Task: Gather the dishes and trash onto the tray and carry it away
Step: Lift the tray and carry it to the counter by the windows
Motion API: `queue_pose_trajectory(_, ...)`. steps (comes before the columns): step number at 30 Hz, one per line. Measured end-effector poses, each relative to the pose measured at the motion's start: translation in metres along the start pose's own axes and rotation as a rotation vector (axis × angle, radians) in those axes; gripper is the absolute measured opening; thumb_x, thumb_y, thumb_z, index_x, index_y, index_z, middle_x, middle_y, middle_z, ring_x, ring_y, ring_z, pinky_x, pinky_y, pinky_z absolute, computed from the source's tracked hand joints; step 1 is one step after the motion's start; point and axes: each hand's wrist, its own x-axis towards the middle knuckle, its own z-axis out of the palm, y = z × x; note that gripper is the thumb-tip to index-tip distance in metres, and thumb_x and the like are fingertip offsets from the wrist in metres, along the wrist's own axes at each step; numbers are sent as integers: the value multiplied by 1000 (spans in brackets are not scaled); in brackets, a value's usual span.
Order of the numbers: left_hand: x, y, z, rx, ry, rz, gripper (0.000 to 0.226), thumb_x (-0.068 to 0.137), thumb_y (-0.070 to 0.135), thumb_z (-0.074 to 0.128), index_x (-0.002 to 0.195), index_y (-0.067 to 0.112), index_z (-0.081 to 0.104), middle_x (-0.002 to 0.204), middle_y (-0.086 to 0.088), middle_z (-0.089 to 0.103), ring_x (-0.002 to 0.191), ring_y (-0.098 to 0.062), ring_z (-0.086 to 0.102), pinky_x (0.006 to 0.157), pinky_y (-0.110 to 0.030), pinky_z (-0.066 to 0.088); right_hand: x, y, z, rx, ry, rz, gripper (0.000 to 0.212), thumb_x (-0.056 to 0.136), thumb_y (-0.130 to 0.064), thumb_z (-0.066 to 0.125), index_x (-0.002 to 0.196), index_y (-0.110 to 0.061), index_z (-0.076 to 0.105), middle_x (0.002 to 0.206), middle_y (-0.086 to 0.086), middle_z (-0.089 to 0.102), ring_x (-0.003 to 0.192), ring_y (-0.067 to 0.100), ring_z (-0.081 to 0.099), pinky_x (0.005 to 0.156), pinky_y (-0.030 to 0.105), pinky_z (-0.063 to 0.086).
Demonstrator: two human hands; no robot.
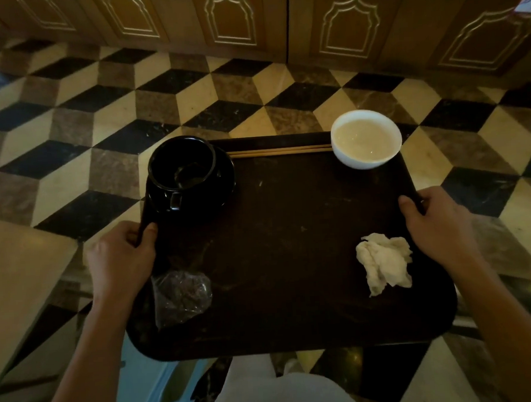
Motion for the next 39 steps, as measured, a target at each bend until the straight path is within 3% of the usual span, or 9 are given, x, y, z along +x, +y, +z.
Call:
queue_pose_trajectory(2, 28, 4, 6, 8, 15, 9, 20, 93, 32, 64, 89, 12, 69, 75, -5, 65, 70, -22, 59, 66, -35, 42, 19, -15, 6, -6, 12, -8, 22, 101, -37, 52, 101, -15, 54, 79, 1, 54, 79, 22, 52, 69, 36, 42)
queue_pose_trajectory(5, 70, 9, 13, 12, 19, 24, 22, 93, 32, 64, 89, 11, 69, 75, -6, 66, 68, -22, 58, 67, -36, 44, 50, -39, 16, 4, 9, 8, 24, 100, -37, 53, 105, -14, 54, 82, 1, 54, 81, 22, 54, 72, 41, 48)
queue_pose_trajectory(10, 143, 22, 22, 0, -12, 35, 19, 93, 29, 65, 87, 12, 68, 68, 3, 59, 61, -4, 48, 57, -20, 32, 103, -80, 34, 22, 4, 68, 29, 101, -37, 53, 114, -11, 56, 83, -2, 52, 87, 23, 54, 78, 44, 49)
queue_pose_trajectory(13, 189, 26, 29, -1, -21, 54, 22, 94, 28, 65, 88, 8, 70, 66, 2, 57, 60, -3, 46, 59, -25, 31, 133, -104, 46, 12, 24, 75, 32, 101, -37, 53, 118, -10, 56, 88, 2, 54, 85, 22, 52, 74, 39, 45)
queue_pose_trajectory(19, 269, 35, 44, 11, -36, 73, 24, 94, 28, 65, 93, 5, 72, 74, -4, 62, 69, -19, 55, 72, -34, 39, 190, -143, 63, 35, 8, 106, 35, 101, -38, 51, 122, -11, 53, 81, -2, 52, 84, 24, 54, 77, 45, 51)
queue_pose_trajectory(24, 316, 45, 61, -6, -74, 42, 26, 94, 32, 64, 98, 8, 71, 79, -6, 68, 74, -23, 63, 81, -43, 52, 236, -165, 73, 36, 4, 91, 32, 102, -36, 50, 122, -11, 53, 76, -9, 48, 82, 21, 53, 73, 40, 47)
queue_pose_trajectory(31, 376, 72, 98, -41, -98, -16, 24, 94, 31, 63, 98, 9, 71, 83, -9, 71, 77, -24, 65, 73, -35, 44, 318, -180, 86, -1, 26, 9, 29, 103, -33, 50, 115, -8, 55, 76, -8, 49, 68, 9, 46, 54, 27, 32)
queue_pose_trajectory(34, 399, 91, 115, -44, -83, -25, 24, 94, 31, 63, 97, 8, 71, 82, -9, 70, 75, -22, 64, 67, -31, 43, 361, -186, 88, -9, 23, -6, 28, 102, -34, 50, 113, -9, 56, 78, -3, 54, 73, 17, 52, 58, 31, 35)
queue_pose_trajectory(39, 442, 128, 145, -54, -50, -48, 23, 93, 30, 65, 96, 8, 71, 80, -7, 69, 73, -21, 64, 66, -30, 42, 437, -196, 86, -26, 27, -35, 29, 102, -38, 49, 110, -12, 60, 79, -2, 61, 68, 11, 56, 54, 28, 38)
